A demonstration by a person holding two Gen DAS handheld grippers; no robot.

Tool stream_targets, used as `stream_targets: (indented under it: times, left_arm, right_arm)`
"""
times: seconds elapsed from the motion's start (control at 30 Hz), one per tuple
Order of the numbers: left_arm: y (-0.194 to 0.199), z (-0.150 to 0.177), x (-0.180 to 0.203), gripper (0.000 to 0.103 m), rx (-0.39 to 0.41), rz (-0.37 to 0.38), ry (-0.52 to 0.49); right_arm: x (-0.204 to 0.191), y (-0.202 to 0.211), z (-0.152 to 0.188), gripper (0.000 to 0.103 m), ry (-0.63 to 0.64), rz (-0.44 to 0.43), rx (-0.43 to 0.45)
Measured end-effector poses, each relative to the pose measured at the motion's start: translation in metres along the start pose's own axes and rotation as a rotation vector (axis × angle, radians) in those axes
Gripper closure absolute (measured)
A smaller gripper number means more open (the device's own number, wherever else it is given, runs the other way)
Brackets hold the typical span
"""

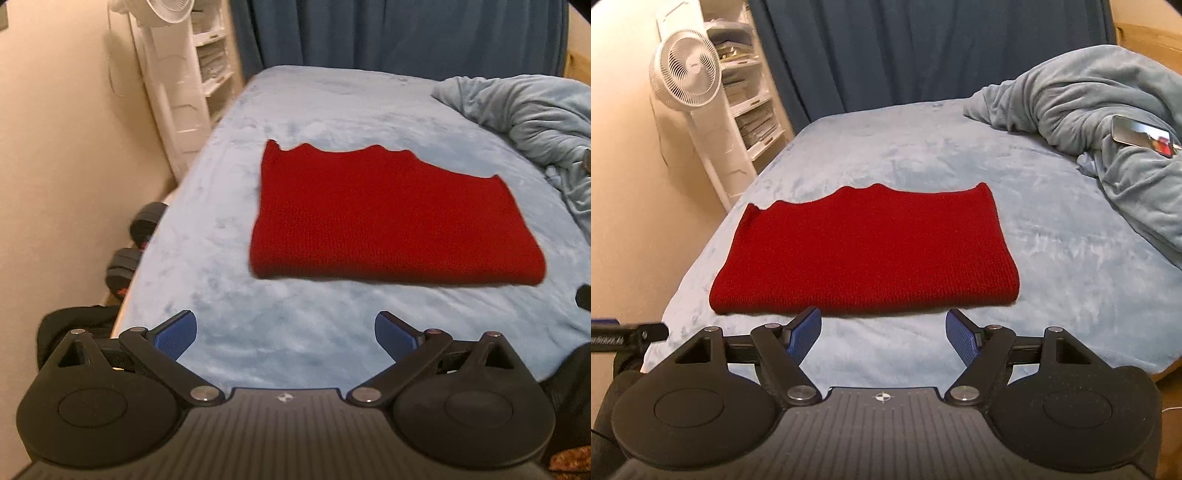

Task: Fold small clothes
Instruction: 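Release the folded cardigan with both grippers and pull them back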

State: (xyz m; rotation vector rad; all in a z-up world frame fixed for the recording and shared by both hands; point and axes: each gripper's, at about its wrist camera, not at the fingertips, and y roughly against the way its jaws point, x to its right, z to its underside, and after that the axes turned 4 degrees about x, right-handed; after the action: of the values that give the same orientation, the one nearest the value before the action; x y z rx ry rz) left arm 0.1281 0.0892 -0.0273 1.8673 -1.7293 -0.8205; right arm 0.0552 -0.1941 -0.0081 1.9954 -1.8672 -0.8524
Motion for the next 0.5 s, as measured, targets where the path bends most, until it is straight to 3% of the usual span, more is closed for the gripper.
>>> stream_targets:
  times: [0.2,0.5]
  left_arm:
    - [-0.003,-0.01,-0.003,0.0,-0.02,0.033,0.049]
    - [-0.019,-0.02,0.006,0.0,-0.059,0.024,0.036]
  right_arm:
    - [-0.003,-0.004,0.0,0.027,0.007,0.002,-0.019]
    - [0.004,-0.022,0.0,0.027,-0.008,0.034,-0.059]
